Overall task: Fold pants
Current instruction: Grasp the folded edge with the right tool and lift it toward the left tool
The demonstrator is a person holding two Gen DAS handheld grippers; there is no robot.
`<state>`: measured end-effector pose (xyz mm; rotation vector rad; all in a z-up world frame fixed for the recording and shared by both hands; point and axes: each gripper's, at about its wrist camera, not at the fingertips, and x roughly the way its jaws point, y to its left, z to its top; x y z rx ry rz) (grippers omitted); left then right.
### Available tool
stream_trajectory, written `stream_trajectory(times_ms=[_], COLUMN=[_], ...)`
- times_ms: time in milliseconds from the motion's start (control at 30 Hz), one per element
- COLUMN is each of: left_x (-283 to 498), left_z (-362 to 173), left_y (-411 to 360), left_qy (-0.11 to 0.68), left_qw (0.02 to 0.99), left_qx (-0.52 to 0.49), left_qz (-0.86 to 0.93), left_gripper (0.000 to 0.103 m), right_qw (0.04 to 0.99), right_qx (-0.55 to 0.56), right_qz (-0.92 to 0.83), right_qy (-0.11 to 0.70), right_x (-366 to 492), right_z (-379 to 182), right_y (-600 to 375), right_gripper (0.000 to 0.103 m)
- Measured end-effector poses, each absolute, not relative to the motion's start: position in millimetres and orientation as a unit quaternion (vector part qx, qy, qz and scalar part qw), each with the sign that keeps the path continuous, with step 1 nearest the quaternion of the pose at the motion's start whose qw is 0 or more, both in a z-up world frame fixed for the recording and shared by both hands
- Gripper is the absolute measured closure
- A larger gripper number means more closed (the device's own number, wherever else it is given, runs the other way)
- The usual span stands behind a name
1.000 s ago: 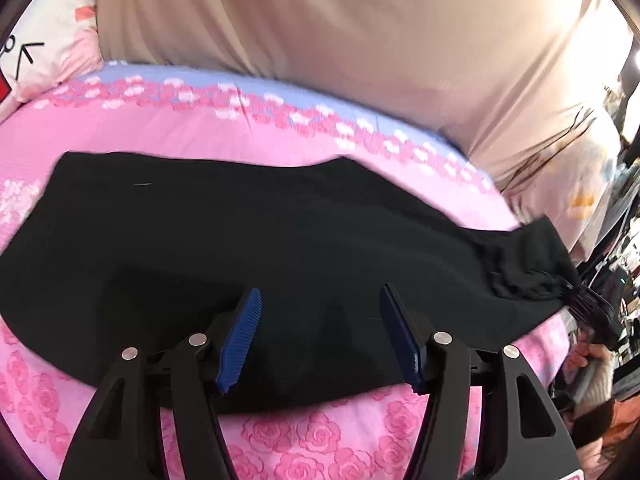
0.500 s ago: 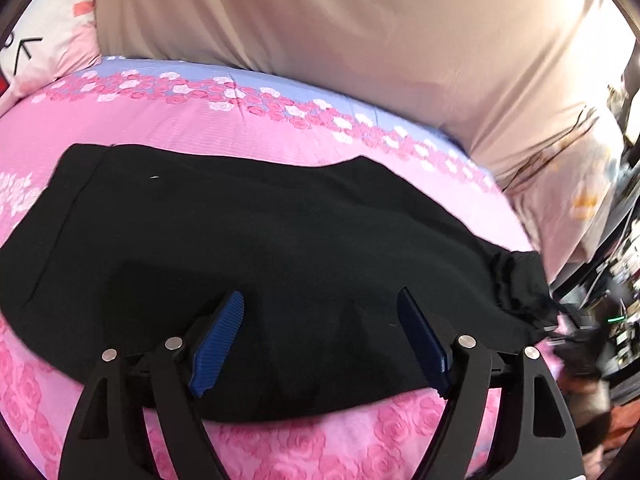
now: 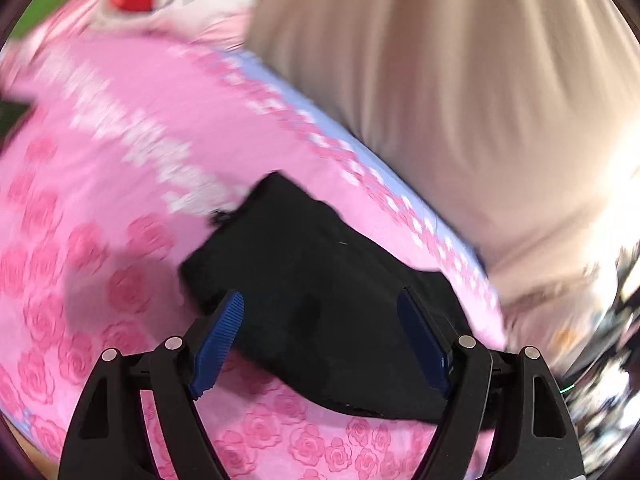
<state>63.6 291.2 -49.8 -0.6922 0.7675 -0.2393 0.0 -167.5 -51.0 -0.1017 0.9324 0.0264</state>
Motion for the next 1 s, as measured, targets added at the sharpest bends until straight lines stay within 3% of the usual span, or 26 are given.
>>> stream_trajectory(times_ms=[33,100,133,167,400,433,467,533,700,767,833,867,1000], left_x=[62.3,57.6,57.8,59.3,99.7,107.3,111.0,114.8,82.3,68.5,63.0,61.5,52.9], left_z=[-52.8,-55.8,-58.0,-60.5,-93.9,-91.9,-89.4,-67.4,61.0,89.7,89.1,80.2,43.6], left_y=[296.9,307.4,310.7,311.9,294.1,286.7,282.6,271.3,177.0,118.6,62.1,36.3,-6.1], left_qy=[0.367,0.367,0.37,0.374,0.395,0.404,0.411,0.399,0.305,0.291,0.298,0.305,0.349], left_qw=[0.86,0.861,0.86,0.858,0.822,0.824,0.824,0.842,0.907,0.906,0.887,0.875,0.846], left_qx=[-0.339,-0.343,-0.343,-0.345,-0.4,-0.388,-0.381,-0.354,-0.212,-0.16,-0.133,-0.122,-0.111], left_qz=[-0.103,-0.082,-0.075,-0.075,-0.087,-0.085,-0.084,-0.082,-0.201,-0.261,-0.328,-0.356,-0.388], left_gripper=[0.027,0.027,0.027,0.027,0.029,0.063,0.079,0.087,0.088,0.081,0.023,0.013,0.012], right_qw=[0.898,0.909,0.92,0.927,0.936,0.935,0.933,0.932,0.933,0.932,0.931,0.93,0.928], right_qx=[-0.07,-0.064,-0.049,-0.036,0.028,0.033,0.039,0.057,0.116,0.136,0.145,0.149,0.161], right_qz=[0.001,0.009,0.013,0.014,-0.015,-0.024,-0.031,-0.045,-0.062,-0.064,-0.069,-0.068,-0.06], right_qy=[0.434,0.411,0.389,0.372,0.35,0.354,0.357,0.356,0.335,0.328,0.329,0.329,0.33], right_x=[-2.2,-10.0,-14.8,-18.6,-31.9,-33.8,-37.8,-45.5,-63.4,-66.9,-69.3,-71.3,-83.9], right_z=[-51.7,-32.3,-16.6,-3.9,18.7,17.2,15.0,12.3,16.2,14.5,12.0,11.7,16.5], right_y=[-160.6,-152.5,-152.4,-154.4,-175.6,-182.3,-186.5,-199.6,-236.4,-248.3,-256.0,-259.0,-267.3], right_gripper=[0.082,0.063,0.046,0.036,0.029,0.029,0.029,0.029,0.028,0.028,0.028,0.028,0.025])
